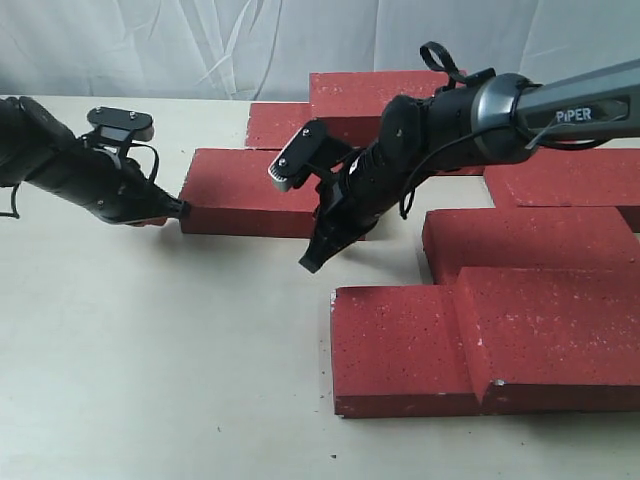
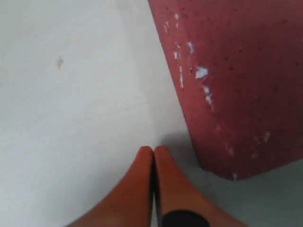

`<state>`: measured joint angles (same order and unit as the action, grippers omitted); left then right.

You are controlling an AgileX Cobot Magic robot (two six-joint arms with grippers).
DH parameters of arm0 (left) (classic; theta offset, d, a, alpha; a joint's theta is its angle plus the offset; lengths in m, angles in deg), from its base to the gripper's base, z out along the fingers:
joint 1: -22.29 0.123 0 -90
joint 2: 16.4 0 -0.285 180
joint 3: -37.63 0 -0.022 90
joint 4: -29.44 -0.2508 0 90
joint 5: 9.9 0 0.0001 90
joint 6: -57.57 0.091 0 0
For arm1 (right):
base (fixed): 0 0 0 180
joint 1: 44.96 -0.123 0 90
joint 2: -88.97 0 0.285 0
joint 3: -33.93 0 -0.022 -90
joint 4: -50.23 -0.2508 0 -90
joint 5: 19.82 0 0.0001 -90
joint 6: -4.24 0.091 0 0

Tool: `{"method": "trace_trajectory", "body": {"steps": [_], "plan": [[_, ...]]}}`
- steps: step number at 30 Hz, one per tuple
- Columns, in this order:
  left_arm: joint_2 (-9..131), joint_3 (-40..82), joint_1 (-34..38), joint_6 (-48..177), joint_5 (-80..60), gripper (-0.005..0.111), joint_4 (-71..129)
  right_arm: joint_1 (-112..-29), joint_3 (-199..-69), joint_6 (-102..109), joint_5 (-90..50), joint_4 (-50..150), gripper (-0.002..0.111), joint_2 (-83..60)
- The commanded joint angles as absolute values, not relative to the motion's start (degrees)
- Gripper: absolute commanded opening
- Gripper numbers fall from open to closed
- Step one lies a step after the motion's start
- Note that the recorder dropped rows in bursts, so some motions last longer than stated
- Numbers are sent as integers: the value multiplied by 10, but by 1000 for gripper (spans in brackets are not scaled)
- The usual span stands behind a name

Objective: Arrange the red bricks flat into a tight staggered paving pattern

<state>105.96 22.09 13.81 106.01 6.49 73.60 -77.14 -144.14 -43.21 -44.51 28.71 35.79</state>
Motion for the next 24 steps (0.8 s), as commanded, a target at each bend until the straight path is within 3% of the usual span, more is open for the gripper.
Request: {"method": "trace_trajectory", "body": {"steps": [1,24], "plan": [[1067,234,123,1066,54,0,751,-770,-1441,-434,-425,293,-1,357],[1067,234,91,1103,29,0,785,-743,-1441,-420,-408,287,-1,363]]}}
